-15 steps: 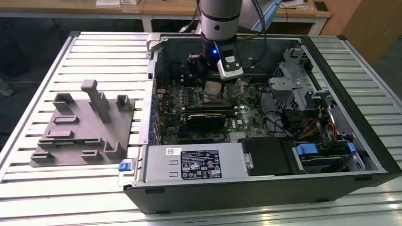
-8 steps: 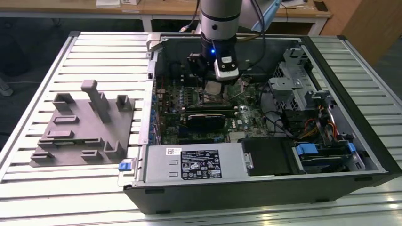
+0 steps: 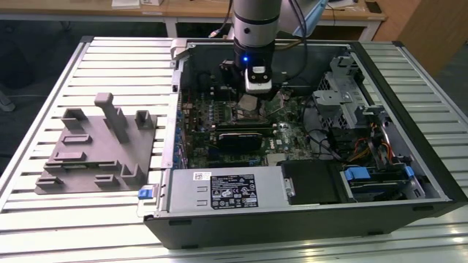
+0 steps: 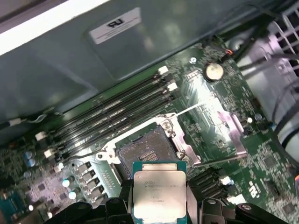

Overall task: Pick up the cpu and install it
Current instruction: 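Place the cpu into insertion slot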

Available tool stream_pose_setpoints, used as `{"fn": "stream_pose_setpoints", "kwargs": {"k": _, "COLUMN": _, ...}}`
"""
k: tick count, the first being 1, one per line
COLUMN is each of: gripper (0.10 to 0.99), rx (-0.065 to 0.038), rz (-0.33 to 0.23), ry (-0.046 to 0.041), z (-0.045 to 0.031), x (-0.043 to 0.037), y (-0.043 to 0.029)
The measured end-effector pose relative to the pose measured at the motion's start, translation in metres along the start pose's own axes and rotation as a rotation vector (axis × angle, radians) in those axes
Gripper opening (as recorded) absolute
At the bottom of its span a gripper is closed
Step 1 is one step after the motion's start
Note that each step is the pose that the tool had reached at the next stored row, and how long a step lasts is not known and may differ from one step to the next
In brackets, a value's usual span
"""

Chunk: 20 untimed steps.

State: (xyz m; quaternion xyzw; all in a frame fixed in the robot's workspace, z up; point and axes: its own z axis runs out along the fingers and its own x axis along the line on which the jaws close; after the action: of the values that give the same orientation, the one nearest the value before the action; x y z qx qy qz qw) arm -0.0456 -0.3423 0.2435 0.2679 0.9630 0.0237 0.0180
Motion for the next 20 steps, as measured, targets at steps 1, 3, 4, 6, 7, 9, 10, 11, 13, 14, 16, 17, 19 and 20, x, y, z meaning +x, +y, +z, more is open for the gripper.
{"fn": "stream_pose_setpoints", "kwargs": {"k": 1, "gripper": 0.541, "rx": 0.000, "rz": 0.016, "ry": -0.0009, "z": 0.0000, "x": 0.0000, "y": 0.0000}}
{"fn": "stream_pose_setpoints", "kwargs": {"k": 3, "gripper": 0.541, "rx": 0.001, "rz": 0.049, "ry": -0.0027, "z": 0.0000, "x": 0.0000, "y": 0.0000}}
{"fn": "stream_pose_setpoints", "kwargs": {"k": 4, "gripper": 0.541, "rx": 0.001, "rz": 0.066, "ry": -0.0036, "z": 0.0000, "x": 0.0000, "y": 0.0000}}
{"fn": "stream_pose_setpoints", "kwargs": {"k": 6, "gripper": 0.541, "rx": 0.002, "rz": 0.099, "ry": -0.0055, "z": 0.0000, "x": 0.0000, "y": 0.0000}}
{"fn": "stream_pose_setpoints", "kwargs": {"k": 7, "gripper": 0.541, "rx": 0.003, "rz": 0.116, "ry": -0.0064, "z": 0.0000, "x": 0.0000, "y": 0.0000}}
{"fn": "stream_pose_setpoints", "kwargs": {"k": 9, "gripper": 0.541, "rx": 0.003, "rz": 0.151, "ry": -0.0083, "z": 0.0000, "x": 0.0000, "y": 0.0000}}
{"fn": "stream_pose_setpoints", "kwargs": {"k": 10, "gripper": 0.541, "rx": 0.004, "rz": 0.185, "ry": -0.0103, "z": 0.0000, "x": 0.0000, "y": 0.0000}}
{"fn": "stream_pose_setpoints", "kwargs": {"k": 11, "gripper": 0.541, "rx": 0.004, "rz": 0.203, "ry": -0.0112, "z": 0.0000, "x": 0.0000, "y": 0.0000}}
{"fn": "stream_pose_setpoints", "kwargs": {"k": 13, "gripper": 0.541, "rx": 0.006, "rz": 0.252, "ry": -0.0140, "z": 0.0000, "x": 0.0000, "y": 0.0000}}
{"fn": "stream_pose_setpoints", "kwargs": {"k": 14, "gripper": 0.541, "rx": 0.006, "rz": 0.269, "ry": -0.0149, "z": 0.0000, "x": 0.0000, "y": 0.0000}}
{"fn": "stream_pose_setpoints", "kwargs": {"k": 16, "gripper": 0.541, "rx": 0.007, "rz": 0.298, "ry": -0.0165, "z": 0.0000, "x": 0.0000, "y": 0.0000}}
{"fn": "stream_pose_setpoints", "kwargs": {"k": 17, "gripper": 0.541, "rx": 0.007, "rz": 0.312, "ry": -0.0173, "z": 0.0000, "x": 0.0000, "y": 0.0000}}
{"fn": "stream_pose_setpoints", "kwargs": {"k": 19, "gripper": 0.541, "rx": 0.008, "rz": 0.343, "ry": -0.0190, "z": 0.0000, "x": 0.0000, "y": 0.0000}}
{"fn": "stream_pose_setpoints", "kwargs": {"k": 20, "gripper": 0.541, "rx": 0.008, "rz": 0.358, "ry": -0.0198, "z": 0.0000, "x": 0.0000, "y": 0.0000}}
